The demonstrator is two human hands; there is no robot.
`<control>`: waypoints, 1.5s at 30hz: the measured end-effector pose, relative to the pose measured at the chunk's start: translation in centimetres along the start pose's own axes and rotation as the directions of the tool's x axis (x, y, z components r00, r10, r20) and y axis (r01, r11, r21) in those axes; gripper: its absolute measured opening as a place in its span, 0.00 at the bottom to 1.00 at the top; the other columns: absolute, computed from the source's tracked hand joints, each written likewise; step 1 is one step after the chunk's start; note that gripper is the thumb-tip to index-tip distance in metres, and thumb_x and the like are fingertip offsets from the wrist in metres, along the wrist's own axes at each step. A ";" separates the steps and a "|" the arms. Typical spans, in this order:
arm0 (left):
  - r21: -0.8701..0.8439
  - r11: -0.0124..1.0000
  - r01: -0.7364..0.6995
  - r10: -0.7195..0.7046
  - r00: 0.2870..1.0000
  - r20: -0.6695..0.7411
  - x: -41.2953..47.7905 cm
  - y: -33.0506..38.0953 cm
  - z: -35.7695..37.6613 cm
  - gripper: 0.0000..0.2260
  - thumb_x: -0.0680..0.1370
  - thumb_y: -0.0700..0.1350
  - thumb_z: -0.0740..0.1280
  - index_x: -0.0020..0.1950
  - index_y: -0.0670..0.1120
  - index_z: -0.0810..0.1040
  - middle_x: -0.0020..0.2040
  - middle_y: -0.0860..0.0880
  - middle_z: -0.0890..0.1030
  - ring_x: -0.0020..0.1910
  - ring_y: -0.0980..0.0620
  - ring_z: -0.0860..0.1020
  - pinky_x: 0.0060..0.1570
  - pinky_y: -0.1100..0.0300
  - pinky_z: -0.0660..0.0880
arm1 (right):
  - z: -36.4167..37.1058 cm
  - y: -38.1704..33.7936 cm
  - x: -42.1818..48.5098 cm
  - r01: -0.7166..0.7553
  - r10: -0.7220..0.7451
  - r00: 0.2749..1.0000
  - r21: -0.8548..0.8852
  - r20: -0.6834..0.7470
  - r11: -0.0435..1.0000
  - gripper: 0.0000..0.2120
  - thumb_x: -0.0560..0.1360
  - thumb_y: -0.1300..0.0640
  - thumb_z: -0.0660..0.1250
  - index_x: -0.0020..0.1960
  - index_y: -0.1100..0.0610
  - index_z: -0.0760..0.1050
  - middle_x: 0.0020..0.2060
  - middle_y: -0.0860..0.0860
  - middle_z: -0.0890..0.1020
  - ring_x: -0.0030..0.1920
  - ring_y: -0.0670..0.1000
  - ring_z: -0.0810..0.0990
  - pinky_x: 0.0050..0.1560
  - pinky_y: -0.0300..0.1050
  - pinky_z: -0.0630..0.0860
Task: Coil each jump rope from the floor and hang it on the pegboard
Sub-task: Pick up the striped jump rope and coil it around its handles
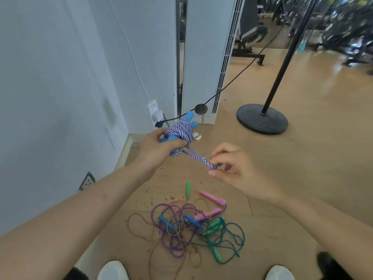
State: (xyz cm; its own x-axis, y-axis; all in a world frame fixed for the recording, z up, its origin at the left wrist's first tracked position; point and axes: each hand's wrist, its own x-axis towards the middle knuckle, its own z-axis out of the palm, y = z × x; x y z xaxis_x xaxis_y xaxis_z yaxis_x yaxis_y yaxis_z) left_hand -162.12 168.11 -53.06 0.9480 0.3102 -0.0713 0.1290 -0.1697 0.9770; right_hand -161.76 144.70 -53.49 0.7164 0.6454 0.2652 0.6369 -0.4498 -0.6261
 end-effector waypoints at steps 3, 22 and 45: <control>0.212 0.959 -0.190 0.168 0.979 0.117 -0.7 -0.4 0.4 0.23 0.64 0.49 0.81 0.57 0.55 0.81 0.48 0.54 0.84 0.38 0.63 0.82 0.40 0.64 0.81 | -0.1 -0.9 0.3 -0.008 0.021 0.998 0.208 -0.061 0.978 0.02 0.73 0.53 0.74 0.44 0.52 0.83 0.43 0.46 0.78 0.40 0.46 0.77 0.40 0.41 0.73; 0.319 0.821 -0.474 0.261 0.808 0.527 -2.5 -0.1 1.5 0.23 0.62 0.45 0.78 0.55 0.58 0.80 0.49 0.56 0.83 0.50 0.56 0.82 0.52 0.47 0.80 | -1.5 0.4 1.3 -0.099 0.107 0.984 -0.062 0.140 0.993 0.25 0.72 0.39 0.66 0.69 0.38 0.68 0.62 0.44 0.76 0.63 0.46 0.75 0.64 0.56 0.73; -0.020 0.982 -0.188 0.180 0.899 0.399 -3.5 0.8 3.1 0.09 0.68 0.44 0.76 0.47 0.49 0.85 0.67 0.54 0.73 0.61 0.56 0.78 0.62 0.42 0.77 | 0.6 0.0 0.8 -0.156 0.151 0.988 0.165 0.040 0.974 0.36 0.66 0.50 0.78 0.61 0.44 0.55 0.54 0.52 0.77 0.44 0.55 0.81 0.43 0.58 0.79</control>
State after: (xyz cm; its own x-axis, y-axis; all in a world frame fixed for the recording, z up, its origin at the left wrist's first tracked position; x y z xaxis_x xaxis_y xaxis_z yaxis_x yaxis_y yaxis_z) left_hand -164.43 164.03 -52.65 0.9916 -0.1255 0.0317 -0.0574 -0.2067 0.9767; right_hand -161.37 145.61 -53.69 0.7925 0.5942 0.1375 0.4616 -0.4370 -0.7720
